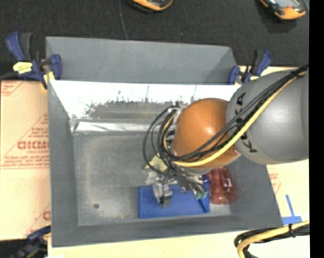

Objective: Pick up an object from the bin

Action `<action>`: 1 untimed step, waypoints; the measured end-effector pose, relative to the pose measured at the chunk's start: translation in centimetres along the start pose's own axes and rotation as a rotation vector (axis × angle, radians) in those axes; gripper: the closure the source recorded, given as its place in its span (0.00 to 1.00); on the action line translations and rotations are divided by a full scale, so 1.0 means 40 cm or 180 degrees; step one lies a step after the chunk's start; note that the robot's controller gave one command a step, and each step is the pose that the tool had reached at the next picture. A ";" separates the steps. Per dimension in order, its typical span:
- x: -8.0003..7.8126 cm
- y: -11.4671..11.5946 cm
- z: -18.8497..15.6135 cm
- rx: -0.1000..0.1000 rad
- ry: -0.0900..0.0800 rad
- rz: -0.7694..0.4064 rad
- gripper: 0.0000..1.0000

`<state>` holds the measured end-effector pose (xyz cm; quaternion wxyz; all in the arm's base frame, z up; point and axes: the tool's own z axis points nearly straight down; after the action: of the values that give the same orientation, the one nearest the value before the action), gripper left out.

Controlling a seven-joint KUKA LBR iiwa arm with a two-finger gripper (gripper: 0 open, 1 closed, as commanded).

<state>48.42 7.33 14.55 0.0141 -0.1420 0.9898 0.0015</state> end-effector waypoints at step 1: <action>-0.001 -0.001 -0.026 0.0001 -0.0003 0.0007 1.00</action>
Offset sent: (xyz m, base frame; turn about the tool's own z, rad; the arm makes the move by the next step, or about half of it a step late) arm 0.0001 -0.0001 0.0443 0.0015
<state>48.44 7.29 15.60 0.0145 -0.1408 0.9899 0.0015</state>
